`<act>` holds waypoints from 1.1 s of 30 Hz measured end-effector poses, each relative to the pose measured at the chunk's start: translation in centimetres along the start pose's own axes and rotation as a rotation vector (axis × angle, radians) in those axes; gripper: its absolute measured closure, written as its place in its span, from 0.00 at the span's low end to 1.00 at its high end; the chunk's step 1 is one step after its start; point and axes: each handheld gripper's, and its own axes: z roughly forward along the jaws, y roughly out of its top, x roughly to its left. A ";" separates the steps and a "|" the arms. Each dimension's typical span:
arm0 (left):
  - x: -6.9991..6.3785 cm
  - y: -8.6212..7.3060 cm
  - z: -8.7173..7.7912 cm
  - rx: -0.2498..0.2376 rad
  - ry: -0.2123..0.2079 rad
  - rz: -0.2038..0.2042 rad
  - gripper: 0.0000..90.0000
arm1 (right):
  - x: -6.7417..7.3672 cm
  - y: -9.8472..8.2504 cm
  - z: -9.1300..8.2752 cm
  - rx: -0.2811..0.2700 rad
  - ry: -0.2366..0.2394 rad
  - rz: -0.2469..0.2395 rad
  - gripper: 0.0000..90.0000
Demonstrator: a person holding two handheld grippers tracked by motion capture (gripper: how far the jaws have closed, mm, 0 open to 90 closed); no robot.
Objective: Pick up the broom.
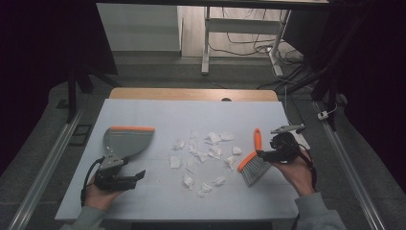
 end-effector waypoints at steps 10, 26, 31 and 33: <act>-0.1 -0.1 0.2 0.006 0.000 -0.001 0.21 | -0.7 2.3 1.9 0.119 -0.067 0.047 0.35; -0.1 -0.1 0.3 0.013 -0.011 0.008 0.21 | -1.7 4.0 6.6 0.304 -0.125 0.219 0.37; -0.1 -0.1 0.4 0.014 -0.016 0.011 0.21 | -2.0 4.2 8.1 0.347 -0.153 0.255 0.38; -0.2 -0.1 0.3 0.012 -0.015 0.013 0.21 | -2.2 4.2 8.5 0.363 -0.167 0.272 0.39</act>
